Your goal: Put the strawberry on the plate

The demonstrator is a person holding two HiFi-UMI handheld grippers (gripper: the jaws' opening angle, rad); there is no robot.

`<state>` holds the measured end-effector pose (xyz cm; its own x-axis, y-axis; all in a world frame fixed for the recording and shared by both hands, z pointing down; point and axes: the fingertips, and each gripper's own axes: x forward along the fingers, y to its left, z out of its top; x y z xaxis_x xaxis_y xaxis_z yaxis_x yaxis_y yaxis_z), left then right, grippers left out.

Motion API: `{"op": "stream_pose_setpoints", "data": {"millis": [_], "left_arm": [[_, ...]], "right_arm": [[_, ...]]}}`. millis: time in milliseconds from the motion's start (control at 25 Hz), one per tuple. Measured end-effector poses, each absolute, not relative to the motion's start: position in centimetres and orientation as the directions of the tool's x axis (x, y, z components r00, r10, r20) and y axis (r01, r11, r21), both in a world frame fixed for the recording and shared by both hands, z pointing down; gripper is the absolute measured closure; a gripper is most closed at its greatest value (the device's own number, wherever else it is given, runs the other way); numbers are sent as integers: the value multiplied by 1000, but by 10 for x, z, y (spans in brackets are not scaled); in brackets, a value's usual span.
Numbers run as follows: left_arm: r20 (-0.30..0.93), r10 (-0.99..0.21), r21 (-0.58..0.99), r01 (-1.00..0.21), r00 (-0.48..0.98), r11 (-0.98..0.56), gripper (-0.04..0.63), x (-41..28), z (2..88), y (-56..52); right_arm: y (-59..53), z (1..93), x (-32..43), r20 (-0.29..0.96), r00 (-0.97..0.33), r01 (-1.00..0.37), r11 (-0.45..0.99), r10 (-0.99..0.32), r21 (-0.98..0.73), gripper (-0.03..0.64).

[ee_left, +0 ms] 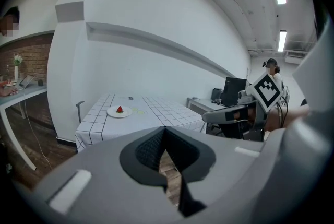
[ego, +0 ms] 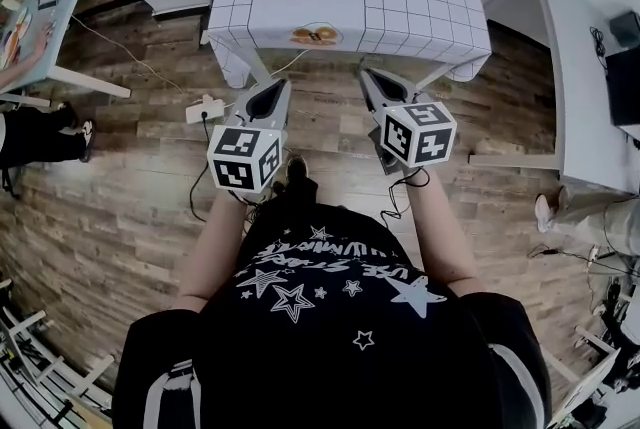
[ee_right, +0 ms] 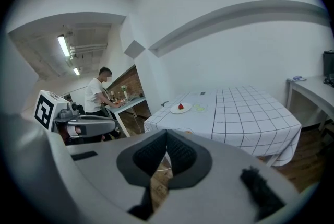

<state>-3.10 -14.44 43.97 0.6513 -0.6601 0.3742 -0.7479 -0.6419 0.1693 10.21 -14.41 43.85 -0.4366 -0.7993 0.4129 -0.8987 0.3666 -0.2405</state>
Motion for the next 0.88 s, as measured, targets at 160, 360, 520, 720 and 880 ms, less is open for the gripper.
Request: {"op": "stream_pose_setpoints", "data": {"millis": [160, 360, 520, 720, 880], "left_arm": [[388, -650, 156, -742, 653, -652, 586, -21, 444, -110], [383, -664, 166, -755, 642, -635, 586, -20, 442, -73], [364, -672, 149, -753, 645, -641, 586, -12, 435, -48], [338, -685, 144, -755, 645, -640, 586, -6, 427, -20], [335, -680, 137, -748, 652, -650, 586, 0, 426, 5]], "right_arm": [[-116, 439, 108, 418, -446, -895, 382, -792, -232, 603], [-77, 434, 116, 409, -452, -892, 394, -793, -222, 603], [-47, 432, 128, 412, -447, -895, 397, -794, -206, 603], [-14, 428, 136, 404, -440, -898, 394, -802, -194, 603], [13, 431, 138, 412, -438, -899, 397, -799, -186, 603]]}}
